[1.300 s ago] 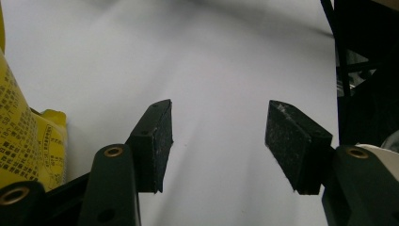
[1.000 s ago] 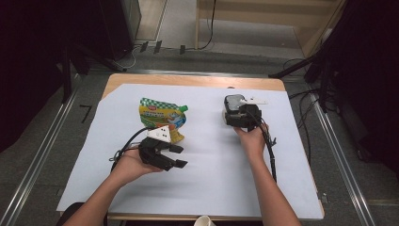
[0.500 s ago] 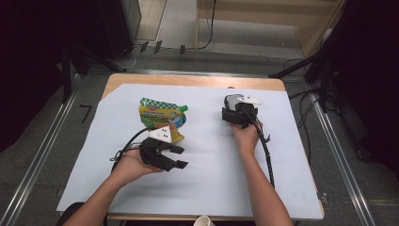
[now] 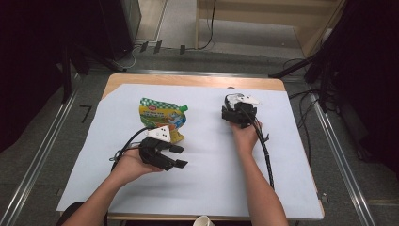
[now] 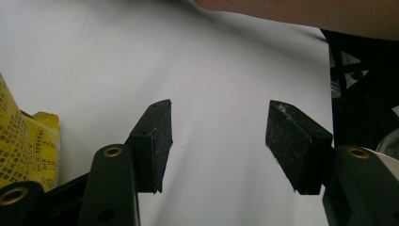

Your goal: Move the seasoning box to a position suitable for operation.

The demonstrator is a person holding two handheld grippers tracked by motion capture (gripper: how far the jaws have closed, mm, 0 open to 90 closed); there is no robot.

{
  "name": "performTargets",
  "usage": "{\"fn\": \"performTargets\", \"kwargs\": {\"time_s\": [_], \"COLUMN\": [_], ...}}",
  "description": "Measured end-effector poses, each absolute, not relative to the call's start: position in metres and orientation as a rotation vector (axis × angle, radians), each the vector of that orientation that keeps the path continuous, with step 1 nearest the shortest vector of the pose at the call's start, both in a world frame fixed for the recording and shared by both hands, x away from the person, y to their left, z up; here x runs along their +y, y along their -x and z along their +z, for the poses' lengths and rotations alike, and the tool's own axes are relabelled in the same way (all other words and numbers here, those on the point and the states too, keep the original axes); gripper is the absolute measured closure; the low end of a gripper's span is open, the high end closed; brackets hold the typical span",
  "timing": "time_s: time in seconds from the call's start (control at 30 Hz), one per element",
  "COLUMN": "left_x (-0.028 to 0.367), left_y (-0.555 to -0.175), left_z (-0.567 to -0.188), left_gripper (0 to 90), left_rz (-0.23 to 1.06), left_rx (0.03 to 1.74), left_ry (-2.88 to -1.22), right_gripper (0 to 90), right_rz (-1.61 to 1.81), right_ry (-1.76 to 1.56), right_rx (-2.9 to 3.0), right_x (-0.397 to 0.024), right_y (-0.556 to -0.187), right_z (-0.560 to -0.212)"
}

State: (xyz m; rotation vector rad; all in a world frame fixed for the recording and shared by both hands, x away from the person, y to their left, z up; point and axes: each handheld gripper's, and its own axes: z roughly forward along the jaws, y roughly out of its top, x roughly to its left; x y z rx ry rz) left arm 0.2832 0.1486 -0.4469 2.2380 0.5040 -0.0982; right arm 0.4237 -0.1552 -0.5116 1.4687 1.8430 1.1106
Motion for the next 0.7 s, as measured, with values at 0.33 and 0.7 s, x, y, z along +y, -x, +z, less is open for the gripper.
{"fn": "performTargets", "kwargs": {"time_s": [0.33,0.7], "left_x": [0.149,0.147], "left_y": [-0.284,-0.283], "left_z": [-0.447,-0.449], "left_gripper": [41.8,41.8], "left_rz": [-0.102,-0.114], "left_rx": [0.514,0.524], "left_ry": [-2.232,-2.225], "right_gripper": [15.9,15.9], "right_rz": [1.175,1.237], "right_ry": [-1.375,-1.273], "right_rx": [1.912,2.009], "right_x": [-0.153,-0.161], "right_y": [-0.403,-0.349], "right_z": [-0.490,-0.475]}}
